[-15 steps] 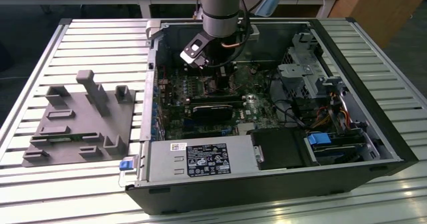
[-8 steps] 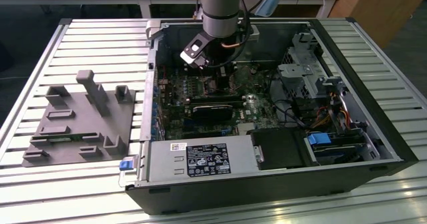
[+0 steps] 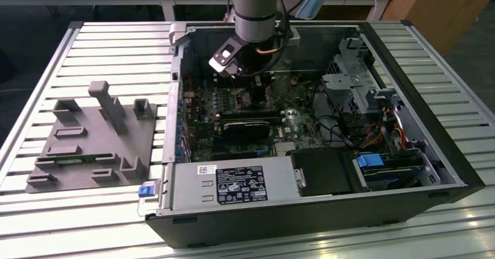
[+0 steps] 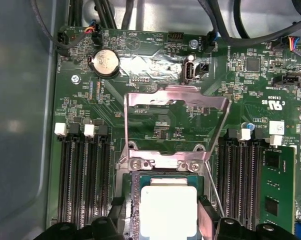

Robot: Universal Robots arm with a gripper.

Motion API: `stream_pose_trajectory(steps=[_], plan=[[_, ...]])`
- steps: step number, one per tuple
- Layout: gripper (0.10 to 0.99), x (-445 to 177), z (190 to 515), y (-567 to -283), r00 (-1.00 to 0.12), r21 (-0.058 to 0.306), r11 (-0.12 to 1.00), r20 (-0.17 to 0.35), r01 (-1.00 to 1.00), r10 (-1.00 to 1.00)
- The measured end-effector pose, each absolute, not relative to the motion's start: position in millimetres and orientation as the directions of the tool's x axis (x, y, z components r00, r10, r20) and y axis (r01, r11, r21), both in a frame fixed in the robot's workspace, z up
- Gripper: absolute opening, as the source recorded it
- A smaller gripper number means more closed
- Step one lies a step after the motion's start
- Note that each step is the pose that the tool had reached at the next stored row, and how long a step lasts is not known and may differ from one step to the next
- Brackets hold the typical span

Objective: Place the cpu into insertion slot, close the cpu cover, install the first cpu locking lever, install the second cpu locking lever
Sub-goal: 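Place the cpu into insertion slot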

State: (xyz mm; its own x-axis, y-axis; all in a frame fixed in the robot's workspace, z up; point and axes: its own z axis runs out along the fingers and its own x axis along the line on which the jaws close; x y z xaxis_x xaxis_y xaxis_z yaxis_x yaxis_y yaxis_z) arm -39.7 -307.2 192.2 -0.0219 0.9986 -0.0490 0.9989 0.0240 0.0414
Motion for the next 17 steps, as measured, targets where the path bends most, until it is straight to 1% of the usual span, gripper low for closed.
stream_pose_trajectory(steps=[17], plan=[[0.675,-39.8,192.8,-303.9,-0.022,0.041,0.024,-0.049,0.999,0.999]])
